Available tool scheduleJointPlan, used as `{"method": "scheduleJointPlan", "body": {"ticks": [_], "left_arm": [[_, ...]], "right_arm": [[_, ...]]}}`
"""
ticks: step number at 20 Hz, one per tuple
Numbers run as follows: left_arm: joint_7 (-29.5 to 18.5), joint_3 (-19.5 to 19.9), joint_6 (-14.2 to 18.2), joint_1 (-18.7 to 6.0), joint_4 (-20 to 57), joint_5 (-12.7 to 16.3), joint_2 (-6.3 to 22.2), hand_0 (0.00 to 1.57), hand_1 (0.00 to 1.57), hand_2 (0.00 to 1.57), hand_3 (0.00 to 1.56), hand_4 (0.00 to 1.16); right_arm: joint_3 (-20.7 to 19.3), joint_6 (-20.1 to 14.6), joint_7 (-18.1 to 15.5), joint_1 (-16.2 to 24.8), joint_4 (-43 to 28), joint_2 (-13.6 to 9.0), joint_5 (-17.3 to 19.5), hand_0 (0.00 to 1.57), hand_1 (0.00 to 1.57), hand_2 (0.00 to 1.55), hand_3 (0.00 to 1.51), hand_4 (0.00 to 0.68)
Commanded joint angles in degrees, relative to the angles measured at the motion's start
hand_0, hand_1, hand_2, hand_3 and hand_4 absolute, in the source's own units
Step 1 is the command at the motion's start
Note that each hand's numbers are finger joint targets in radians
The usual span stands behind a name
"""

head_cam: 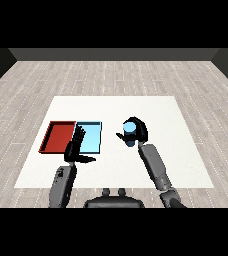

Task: Pick the blue can and put it in the blue box

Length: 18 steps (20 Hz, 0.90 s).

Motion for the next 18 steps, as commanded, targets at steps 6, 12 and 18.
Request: {"method": "scheduleJointPlan", "body": {"ticks": [6,12,18], "left_arm": [[8.2,-10.3,6.0,0.7,-5.0,2.9,-0.3,0.00,0.00,0.00,0.00,0.00],[3.9,-16.2,13.7,-6.2,5.9,3.4,-0.3,0.00,0.00,0.00,0.00,0.00],[1.3,-16.2,14.0,-12.0,14.0,2.6,-0.3,0.00,0.00,0.00,0.00,0.00]], "right_arm": [[3.2,-1.4,0.2,4.1,-5.6,0.3,-0.7,1.46,1.46,1.47,1.44,0.626],[5.9,-2.9,3.8,0.6,-5.2,0.3,-0.3,1.46,1.46,1.47,1.43,0.619],[12.4,-7.5,5.7,-1.1,-6.6,0.2,-1.5,1.44,1.44,1.45,1.43,0.606]]}}
